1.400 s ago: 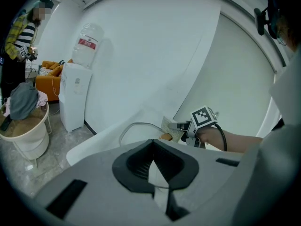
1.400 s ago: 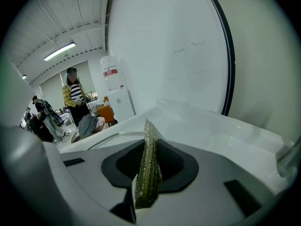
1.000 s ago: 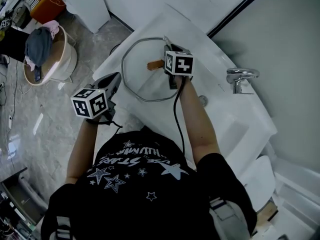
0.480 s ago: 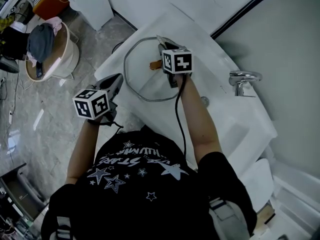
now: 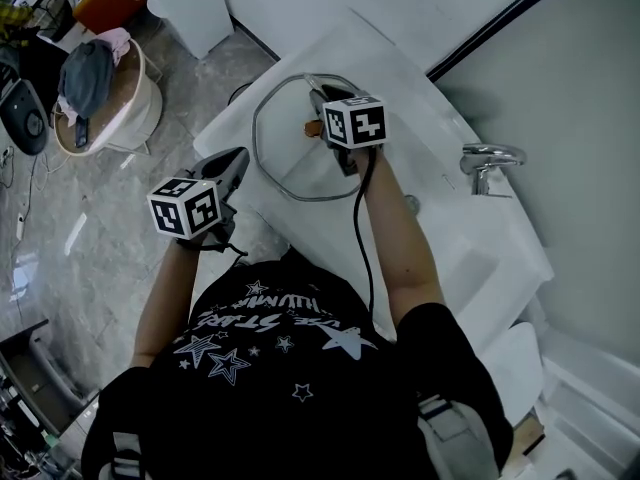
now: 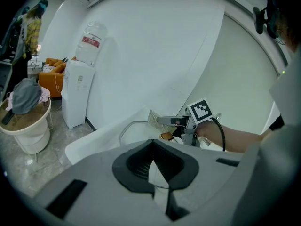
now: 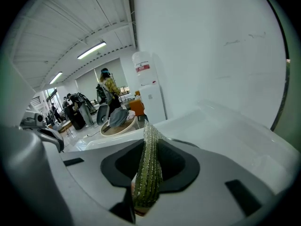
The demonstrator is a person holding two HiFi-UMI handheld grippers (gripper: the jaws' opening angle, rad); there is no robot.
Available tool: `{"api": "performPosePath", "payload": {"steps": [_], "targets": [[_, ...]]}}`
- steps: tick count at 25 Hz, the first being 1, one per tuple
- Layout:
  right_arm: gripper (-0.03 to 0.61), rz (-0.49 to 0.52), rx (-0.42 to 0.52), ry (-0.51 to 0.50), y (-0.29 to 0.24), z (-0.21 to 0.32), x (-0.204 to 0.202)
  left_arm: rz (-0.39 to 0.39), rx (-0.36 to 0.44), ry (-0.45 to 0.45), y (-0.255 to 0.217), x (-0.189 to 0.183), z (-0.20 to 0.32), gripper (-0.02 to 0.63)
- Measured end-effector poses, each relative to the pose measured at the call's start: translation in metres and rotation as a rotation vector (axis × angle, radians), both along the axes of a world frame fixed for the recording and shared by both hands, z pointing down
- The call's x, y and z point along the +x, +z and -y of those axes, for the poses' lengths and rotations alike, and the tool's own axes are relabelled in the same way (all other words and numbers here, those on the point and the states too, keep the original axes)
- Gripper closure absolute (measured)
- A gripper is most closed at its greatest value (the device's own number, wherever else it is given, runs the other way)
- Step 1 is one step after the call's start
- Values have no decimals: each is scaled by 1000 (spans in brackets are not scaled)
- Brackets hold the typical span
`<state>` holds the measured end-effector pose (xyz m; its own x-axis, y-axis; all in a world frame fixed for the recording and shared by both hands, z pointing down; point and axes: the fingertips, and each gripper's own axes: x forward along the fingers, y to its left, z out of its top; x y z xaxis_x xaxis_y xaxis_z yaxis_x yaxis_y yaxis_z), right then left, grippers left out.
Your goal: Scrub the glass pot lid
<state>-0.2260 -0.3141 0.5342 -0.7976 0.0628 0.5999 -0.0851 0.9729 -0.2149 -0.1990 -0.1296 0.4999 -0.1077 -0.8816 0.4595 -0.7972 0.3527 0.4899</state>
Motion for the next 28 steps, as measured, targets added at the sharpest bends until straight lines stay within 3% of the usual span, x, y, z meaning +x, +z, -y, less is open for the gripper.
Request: {"api": "performPosePath", "payload": {"steps": [14, 28], "targets": [[497, 77, -32, 42, -24, 3, 8, 6, 30, -11, -7, -3, -10, 606], [502, 182, 76, 115, -84, -15, 38, -5, 81, 28, -16, 9, -43, 606]]}}
